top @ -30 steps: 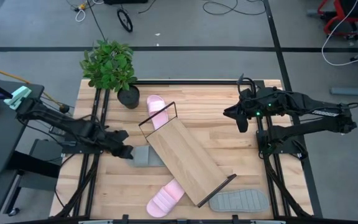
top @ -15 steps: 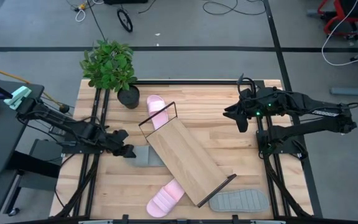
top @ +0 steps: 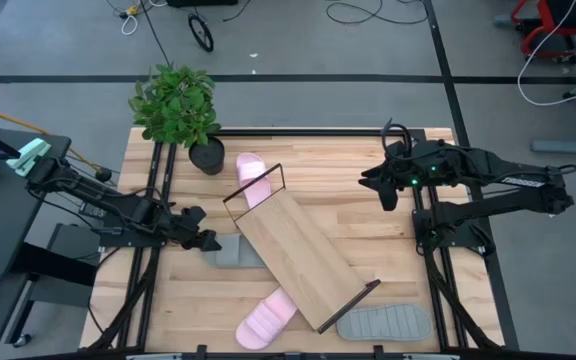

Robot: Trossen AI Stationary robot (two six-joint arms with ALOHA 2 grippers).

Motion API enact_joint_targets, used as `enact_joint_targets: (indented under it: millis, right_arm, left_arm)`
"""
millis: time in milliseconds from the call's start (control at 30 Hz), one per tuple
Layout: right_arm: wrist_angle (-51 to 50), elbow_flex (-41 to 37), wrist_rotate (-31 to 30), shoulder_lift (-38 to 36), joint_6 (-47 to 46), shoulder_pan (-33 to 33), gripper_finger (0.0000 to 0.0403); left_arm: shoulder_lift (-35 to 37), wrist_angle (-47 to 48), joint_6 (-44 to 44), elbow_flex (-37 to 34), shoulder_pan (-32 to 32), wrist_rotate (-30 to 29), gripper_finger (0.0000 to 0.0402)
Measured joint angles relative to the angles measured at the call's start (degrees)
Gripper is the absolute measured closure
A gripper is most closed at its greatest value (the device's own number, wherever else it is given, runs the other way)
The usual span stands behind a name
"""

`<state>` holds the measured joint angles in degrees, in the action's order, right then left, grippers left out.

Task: Pick and place slides into the shelf
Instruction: Put the left gray slide on the shelf

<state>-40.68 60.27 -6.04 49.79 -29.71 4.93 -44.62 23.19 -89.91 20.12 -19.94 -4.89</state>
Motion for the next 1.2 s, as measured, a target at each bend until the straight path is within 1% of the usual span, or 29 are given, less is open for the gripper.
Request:
enact_joint_targets:
  millis: [167,267,367,800,933,1200]
  right_arm:
    - [0.01,0.02,0.0,0.69,-0.22,0.0,0.0265]
    - [-0.01,0.02,0.02,0.88,-0.22,0.0,0.0265]
    - [0.0,0.02,0.04,1.11,-0.25,0.0,0.0265]
    - [0.06,0.02,0.07,1.13,-0.27,0.0,0.0268]
    - [0.03,0.02,0.07,1.13,-0.29,0.0,0.0269]
    - [0.02,0.02,0.07,1.13,-0.31,0.0,0.027]
  left_arm:
    - [-0.28,-2.8,-0.98,0.04,0.0,-1.3,0.0092]
    - [-1.18,-2.85,-0.98,0.04,0.0,-1.53,0.0092]
    - [-2.99,-3.09,-1.0,0.04,0.0,-1.52,0.0092]
    - [-13.38,-13.19,-0.94,0.07,-0.04,-1.46,0.0092]
    - [-15.52,-15.57,-0.93,0.07,-0.26,-1.04,0.0092]
    - [-16.51,-16.2,-0.92,0.07,-0.28,-0.91,0.0099]
